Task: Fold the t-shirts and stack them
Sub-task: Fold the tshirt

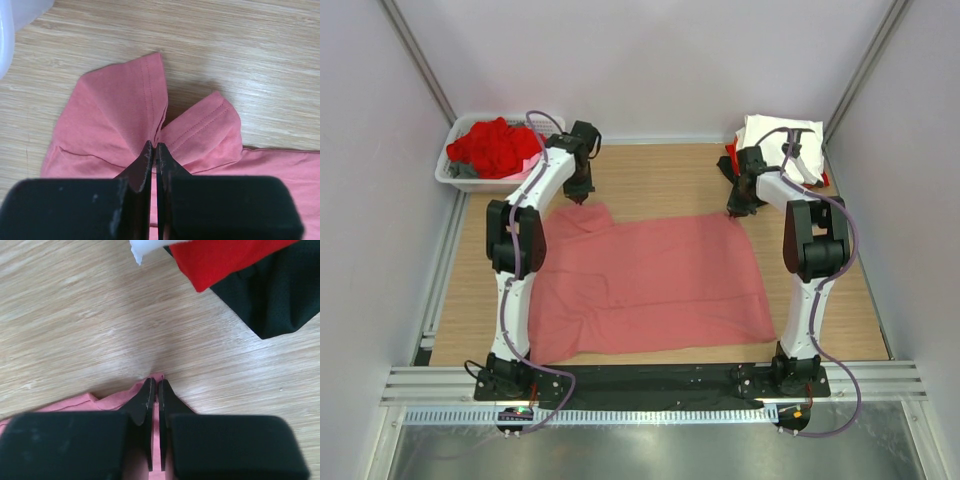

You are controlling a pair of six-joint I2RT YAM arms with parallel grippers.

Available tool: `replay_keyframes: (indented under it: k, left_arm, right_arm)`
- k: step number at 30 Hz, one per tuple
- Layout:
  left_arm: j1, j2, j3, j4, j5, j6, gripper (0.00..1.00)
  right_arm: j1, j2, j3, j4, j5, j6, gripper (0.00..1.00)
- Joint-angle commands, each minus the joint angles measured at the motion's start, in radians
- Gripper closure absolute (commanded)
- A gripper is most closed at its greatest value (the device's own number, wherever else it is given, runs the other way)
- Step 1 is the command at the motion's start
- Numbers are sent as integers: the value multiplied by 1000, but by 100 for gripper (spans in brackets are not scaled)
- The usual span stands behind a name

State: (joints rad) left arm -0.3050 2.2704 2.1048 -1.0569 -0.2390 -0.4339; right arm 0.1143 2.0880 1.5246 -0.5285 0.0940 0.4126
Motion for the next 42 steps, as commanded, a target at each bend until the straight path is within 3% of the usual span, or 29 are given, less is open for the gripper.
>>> replay_keyframes:
  k: [1, 11, 16, 33, 42]
  left_arm:
    - [7, -68, 0, 0, 12, 14, 100]
    - [4, -117, 6, -37, 6, -3, 100]
    - [4, -244, -78, -51, -25, -14, 100]
    - [-49, -652, -549, -51, -49, -74, 100]
    - [-115, -802, -700, -89, -94, -120, 100]
  right_arm:
    - [10, -6, -7, 30, -23, 5, 96]
    - [8, -61, 54, -22, 1, -26, 99]
    - [8, -164, 42, -33, 1, -26, 99]
    - [-8, -518, -320, 30, 21, 6, 99]
    - [-19, -651, -483, 44, 53, 23, 99]
